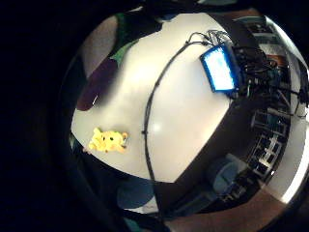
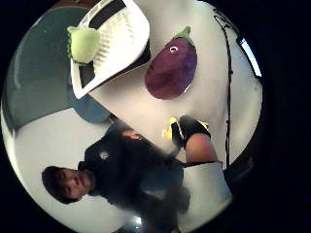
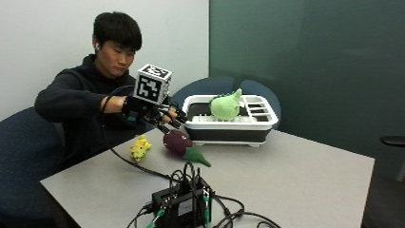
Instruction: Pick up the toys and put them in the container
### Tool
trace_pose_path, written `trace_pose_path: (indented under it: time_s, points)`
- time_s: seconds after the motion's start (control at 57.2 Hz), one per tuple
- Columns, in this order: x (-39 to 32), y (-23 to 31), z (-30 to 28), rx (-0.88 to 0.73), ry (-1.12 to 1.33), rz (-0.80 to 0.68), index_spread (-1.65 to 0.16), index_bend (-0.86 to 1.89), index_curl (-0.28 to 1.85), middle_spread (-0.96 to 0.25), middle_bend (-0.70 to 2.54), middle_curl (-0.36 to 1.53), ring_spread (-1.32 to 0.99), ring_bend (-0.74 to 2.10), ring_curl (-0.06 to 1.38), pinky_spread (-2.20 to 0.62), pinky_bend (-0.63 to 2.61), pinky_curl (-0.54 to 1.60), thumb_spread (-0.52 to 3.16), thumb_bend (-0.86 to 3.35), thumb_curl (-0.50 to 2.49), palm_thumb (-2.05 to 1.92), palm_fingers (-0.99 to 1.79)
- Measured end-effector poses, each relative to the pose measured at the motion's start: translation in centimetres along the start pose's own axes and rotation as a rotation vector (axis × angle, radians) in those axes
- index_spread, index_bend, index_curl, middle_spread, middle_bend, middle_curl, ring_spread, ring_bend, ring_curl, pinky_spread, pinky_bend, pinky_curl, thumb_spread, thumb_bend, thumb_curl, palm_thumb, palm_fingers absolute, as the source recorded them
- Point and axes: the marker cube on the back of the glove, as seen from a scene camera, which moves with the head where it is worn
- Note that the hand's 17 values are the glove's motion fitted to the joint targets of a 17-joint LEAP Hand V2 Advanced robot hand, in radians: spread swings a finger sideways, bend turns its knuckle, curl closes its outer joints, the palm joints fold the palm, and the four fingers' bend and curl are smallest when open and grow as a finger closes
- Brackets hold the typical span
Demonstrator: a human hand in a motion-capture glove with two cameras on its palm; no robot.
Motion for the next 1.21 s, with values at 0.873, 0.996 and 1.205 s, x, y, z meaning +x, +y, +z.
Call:
trace_pose_path:
  time_s: [0.873,0.996,1.205]
  points:
    - [-1.5,-3.7,5.3,-0.166,0.043,-0.071,-0.29,0.13,0.26,0.02,0.11,0.21,0.01,0.15,0.17,0.03,0.74,0.34,1.28,-0.01,0.41,0.49,-0.26]
    - [-1.7,-4.1,6.0,-0.175,0.01,-0.087,-0.3,0.13,0.25,0.02,0.11,0.2,0.01,0.15,0.16,0.03,0.74,0.35,1.27,-0.01,0.41,0.5,-0.26]
    - [-2.0,-4.4,7.0,-0.168,-0.014,-0.103,-0.33,0.18,0.28,0.02,0.1,0.18,0.01,0.14,0.15,0.03,0.72,0.34,1.26,-0.01,0.4,0.51,-0.23]
